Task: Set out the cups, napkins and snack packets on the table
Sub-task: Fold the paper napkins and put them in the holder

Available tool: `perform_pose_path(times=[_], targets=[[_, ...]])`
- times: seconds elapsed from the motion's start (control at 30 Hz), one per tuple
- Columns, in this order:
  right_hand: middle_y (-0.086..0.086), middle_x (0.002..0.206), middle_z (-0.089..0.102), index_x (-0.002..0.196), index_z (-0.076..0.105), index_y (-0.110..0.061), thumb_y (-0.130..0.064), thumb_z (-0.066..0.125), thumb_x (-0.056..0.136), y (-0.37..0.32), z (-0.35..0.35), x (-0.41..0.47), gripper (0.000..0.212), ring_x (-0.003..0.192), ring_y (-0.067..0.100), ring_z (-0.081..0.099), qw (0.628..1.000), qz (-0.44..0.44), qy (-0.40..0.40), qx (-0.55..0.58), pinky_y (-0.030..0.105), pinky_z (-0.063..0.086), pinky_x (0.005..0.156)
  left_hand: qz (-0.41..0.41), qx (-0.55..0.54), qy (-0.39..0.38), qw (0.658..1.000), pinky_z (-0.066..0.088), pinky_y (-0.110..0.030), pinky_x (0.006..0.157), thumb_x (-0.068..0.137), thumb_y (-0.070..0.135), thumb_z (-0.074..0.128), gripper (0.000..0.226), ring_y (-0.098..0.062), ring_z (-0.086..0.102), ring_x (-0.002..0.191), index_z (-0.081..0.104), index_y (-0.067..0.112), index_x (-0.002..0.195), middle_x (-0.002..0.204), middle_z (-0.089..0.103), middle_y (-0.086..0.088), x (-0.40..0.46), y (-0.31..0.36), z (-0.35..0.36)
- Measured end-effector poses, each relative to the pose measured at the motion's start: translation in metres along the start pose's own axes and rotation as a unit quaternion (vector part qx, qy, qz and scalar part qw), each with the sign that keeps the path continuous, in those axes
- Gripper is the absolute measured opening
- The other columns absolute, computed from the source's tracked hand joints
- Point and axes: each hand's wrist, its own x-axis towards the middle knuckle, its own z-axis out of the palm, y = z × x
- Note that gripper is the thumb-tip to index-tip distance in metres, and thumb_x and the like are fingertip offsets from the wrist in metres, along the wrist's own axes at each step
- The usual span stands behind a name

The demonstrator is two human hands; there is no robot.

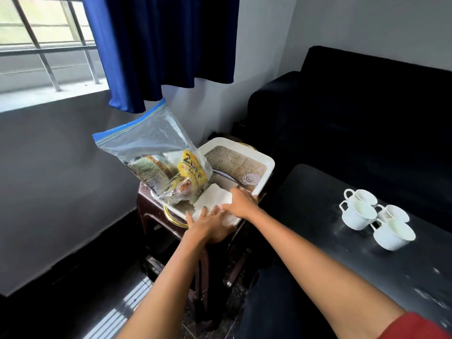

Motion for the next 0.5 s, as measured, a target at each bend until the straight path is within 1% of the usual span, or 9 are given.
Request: perform_pose_path(times=[0.13, 0.17, 0.2, 0.23, 0.27, 0.33, 0.37, 0.43, 0.5], targets=[[0.012, 0.137, 0.050, 0.125, 0.050, -0.005, -0.046, 0.066, 0.081, -0.002, -0.005, 0.005, 0.063, 0.129, 0.027, 0.044, 0.999, 0.000, -0.052, 0.006, 0.039, 0.033, 0.103, 0.017, -0.004, 0.006, 1.000, -0.008, -0.056, 0.113, 0.098, 0.033, 0.032, 0.052, -0.018, -0.005, 0.148, 0.017, 0.043, 0.148, 0.161, 0.002, 0.006, 0.000, -0.006, -0.005], [0.013, 0.134, 0.052, 0.116, 0.054, -0.005, -0.045, 0.068, 0.080, -0.002, -0.006, 0.007, 0.056, 0.128, 0.027, 0.046, 0.998, 0.001, -0.057, 0.002, 0.040, 0.035, 0.103, 0.021, -0.009, 0.007, 1.000, -0.007, -0.055, 0.113, 0.098, 0.030, 0.032, 0.052, -0.018, -0.004, 0.148, 0.020, 0.045, 0.146, 0.161, 0.002, 0.006, 0.000, -0.007, -0.006], [0.014, 0.131, 0.054, 0.101, 0.055, -0.005, -0.044, 0.069, 0.080, -0.002, -0.007, 0.009, 0.046, 0.125, 0.027, 0.048, 0.998, 0.005, -0.061, -0.005, 0.040, 0.037, 0.101, 0.024, -0.010, 0.008, 1.000, -0.006, -0.055, 0.114, 0.098, 0.029, 0.032, 0.051, -0.018, -0.003, 0.148, 0.023, 0.046, 0.145, 0.161, 0.003, 0.006, 0.000, -0.008, -0.006], [0.016, 0.128, 0.056, 0.085, 0.051, -0.007, -0.042, 0.070, 0.079, -0.004, -0.008, 0.010, 0.040, 0.122, 0.028, 0.051, 0.998, 0.008, -0.064, -0.012, 0.039, 0.039, 0.099, 0.026, -0.006, 0.009, 1.000, -0.005, -0.055, 0.114, 0.098, 0.030, 0.032, 0.050, -0.018, -0.003, 0.148, 0.025, 0.047, 0.144, 0.161, 0.003, 0.006, 0.000, -0.008, -0.006], [0.017, 0.126, 0.057, 0.079, 0.047, -0.008, -0.040, 0.071, 0.079, -0.006, -0.009, 0.010, 0.040, 0.120, 0.028, 0.052, 0.997, 0.011, -0.070, -0.015, 0.039, 0.040, 0.098, 0.027, -0.001, 0.010, 1.000, -0.005, -0.055, 0.114, 0.098, 0.031, 0.032, 0.049, -0.018, -0.002, 0.148, 0.026, 0.047, 0.144, 0.161, 0.004, 0.006, 0.000, -0.009, -0.006], [0.017, 0.124, 0.058, 0.080, 0.047, -0.008, -0.035, 0.072, 0.079, -0.008, -0.009, 0.013, 0.036, 0.118, 0.029, 0.053, 0.996, 0.012, -0.081, -0.019, 0.039, 0.041, 0.098, 0.029, 0.004, 0.011, 1.000, -0.001, -0.055, 0.114, 0.099, 0.032, 0.032, 0.046, -0.018, 0.001, 0.148, 0.029, 0.046, 0.143, 0.161, 0.009, 0.005, 0.001, -0.009, -0.008], [0.016, 0.124, 0.058, 0.087, 0.051, -0.006, -0.032, 0.072, 0.079, -0.008, -0.008, 0.014, 0.034, 0.119, 0.029, 0.053, 0.996, 0.015, -0.084, -0.022, 0.038, 0.041, 0.098, 0.033, 0.000, 0.015, 0.999, 0.003, -0.054, 0.115, 0.099, 0.031, 0.031, 0.045, -0.018, 0.008, 0.147, 0.034, 0.046, 0.141, 0.159, 0.016, 0.005, 0.001, -0.009, -0.009], [0.013, 0.127, 0.057, 0.113, 0.053, -0.004, -0.027, 0.070, 0.080, -0.008, -0.005, 0.013, 0.044, 0.123, 0.028, 0.050, 0.996, 0.024, -0.084, -0.025, 0.038, 0.037, 0.100, 0.035, -0.023, 0.044, 0.998, 0.018, -0.049, 0.114, 0.099, 0.029, 0.030, 0.041, -0.018, 0.028, 0.141, 0.045, 0.043, 0.135, 0.150, 0.037, 0.004, 0.001, -0.010, -0.012], [0.011, 0.132, 0.053, 0.126, 0.047, -0.006, -0.025, 0.066, 0.083, -0.008, -0.003, 0.011, 0.050, 0.127, 0.028, 0.047, 0.997, 0.028, -0.071, -0.026, 0.039, 0.033, 0.103, 0.017, -0.060, 0.086, 0.994, 0.031, -0.042, 0.110, 0.099, 0.030, 0.032, 0.037, -0.021, 0.043, 0.132, 0.052, 0.036, 0.130, 0.142, 0.049, 0.002, 0.000, -0.013, -0.015]])
